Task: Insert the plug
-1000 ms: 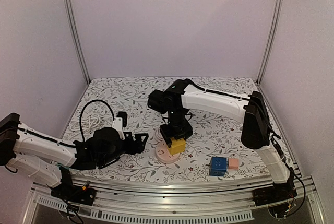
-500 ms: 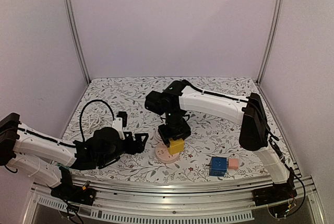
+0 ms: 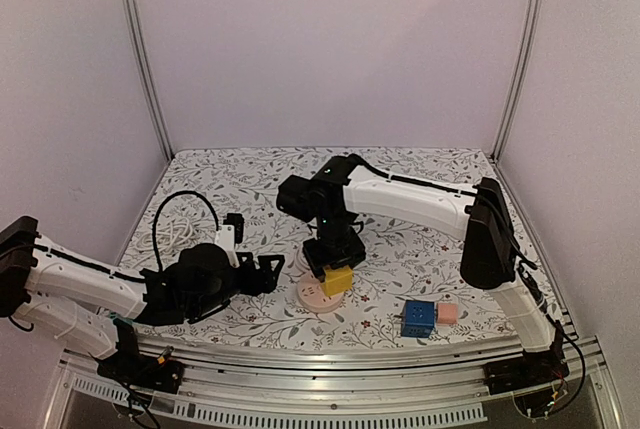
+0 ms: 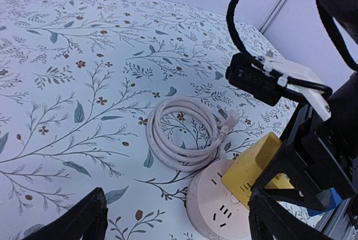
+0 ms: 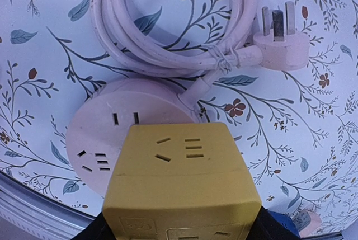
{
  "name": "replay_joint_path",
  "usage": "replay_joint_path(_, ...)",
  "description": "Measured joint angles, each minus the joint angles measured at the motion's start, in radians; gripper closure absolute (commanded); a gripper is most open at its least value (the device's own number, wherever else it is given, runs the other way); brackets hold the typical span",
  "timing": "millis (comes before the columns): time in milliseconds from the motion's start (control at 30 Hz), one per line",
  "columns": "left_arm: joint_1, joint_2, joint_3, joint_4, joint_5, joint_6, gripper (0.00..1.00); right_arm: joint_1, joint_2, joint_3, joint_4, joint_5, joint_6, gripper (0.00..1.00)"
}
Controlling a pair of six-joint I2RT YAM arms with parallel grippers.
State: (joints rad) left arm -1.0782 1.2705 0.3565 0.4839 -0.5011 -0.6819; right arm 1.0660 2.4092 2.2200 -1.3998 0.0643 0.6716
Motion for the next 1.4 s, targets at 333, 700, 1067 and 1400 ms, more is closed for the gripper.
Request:
replay_joint_path(333,0.000,0.000,0.000,0.002,0.000,0.000,0.13,0.005,-0.045,-0.063,0.055,0.019,0.019,0.32)
replay_joint_path(700,0.000,0.000,0.000,0.005,-0.004,0.002,0.13,0.008,-0.082,-0.196,0.276,0.087,0.057,0.01)
replay_joint_path(1067,0.000,0.000,0.000,0.005,-0.004,0.012,0.12,0.012,-0.215,-0.296,0.341,0.112,0.062,0.01)
replay_joint_path(1400,0.000,-0.025,-0.012,0.028,-0.002,0.045,0.01,0.013,-0.486,-0.507,0.501,0.146,0.065,0.01)
